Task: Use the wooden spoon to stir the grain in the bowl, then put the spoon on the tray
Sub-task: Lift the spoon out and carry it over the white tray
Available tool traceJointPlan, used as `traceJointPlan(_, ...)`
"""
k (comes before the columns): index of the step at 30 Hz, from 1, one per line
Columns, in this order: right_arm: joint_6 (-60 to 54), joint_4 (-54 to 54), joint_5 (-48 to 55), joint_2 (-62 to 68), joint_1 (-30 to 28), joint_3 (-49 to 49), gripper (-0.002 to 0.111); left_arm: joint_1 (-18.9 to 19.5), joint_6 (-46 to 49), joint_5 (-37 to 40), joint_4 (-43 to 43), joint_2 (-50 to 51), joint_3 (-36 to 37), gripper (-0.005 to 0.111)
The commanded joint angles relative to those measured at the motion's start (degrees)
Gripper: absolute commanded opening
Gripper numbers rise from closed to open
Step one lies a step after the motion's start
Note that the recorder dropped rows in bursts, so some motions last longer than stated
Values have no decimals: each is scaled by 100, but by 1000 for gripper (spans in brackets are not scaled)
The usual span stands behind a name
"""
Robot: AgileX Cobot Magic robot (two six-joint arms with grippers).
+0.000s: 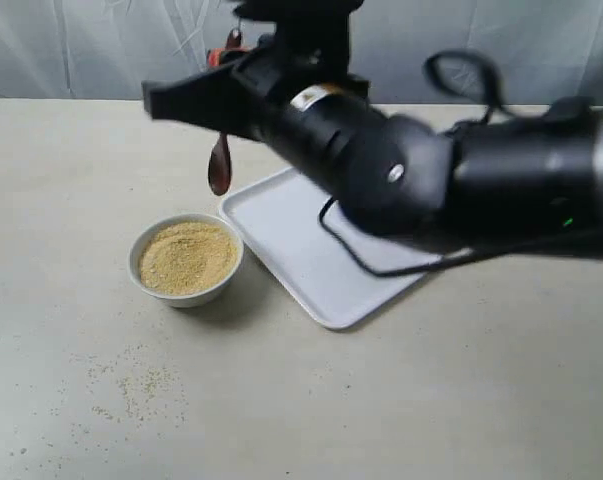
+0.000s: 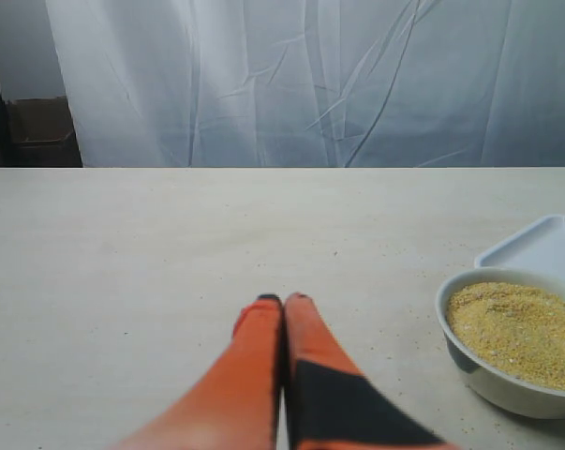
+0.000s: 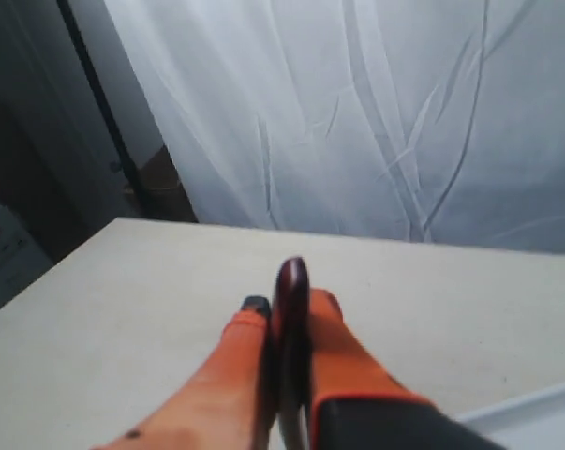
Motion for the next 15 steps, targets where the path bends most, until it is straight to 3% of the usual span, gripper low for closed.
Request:
traceJointPlan(1,-62,-22,3109,-366,-1385,-462,-1,-2,-6,-75,18,-26,17,0)
traceJointPlan(7,6,-371,6233,233,-2942,-1470,-1,-2,-6,-75,18,-26,17,0)
traceJointPlan(15,1061,-2461,8011,1709,-3015,-3294,-1,-2,-6,-75,18,-26,17,0)
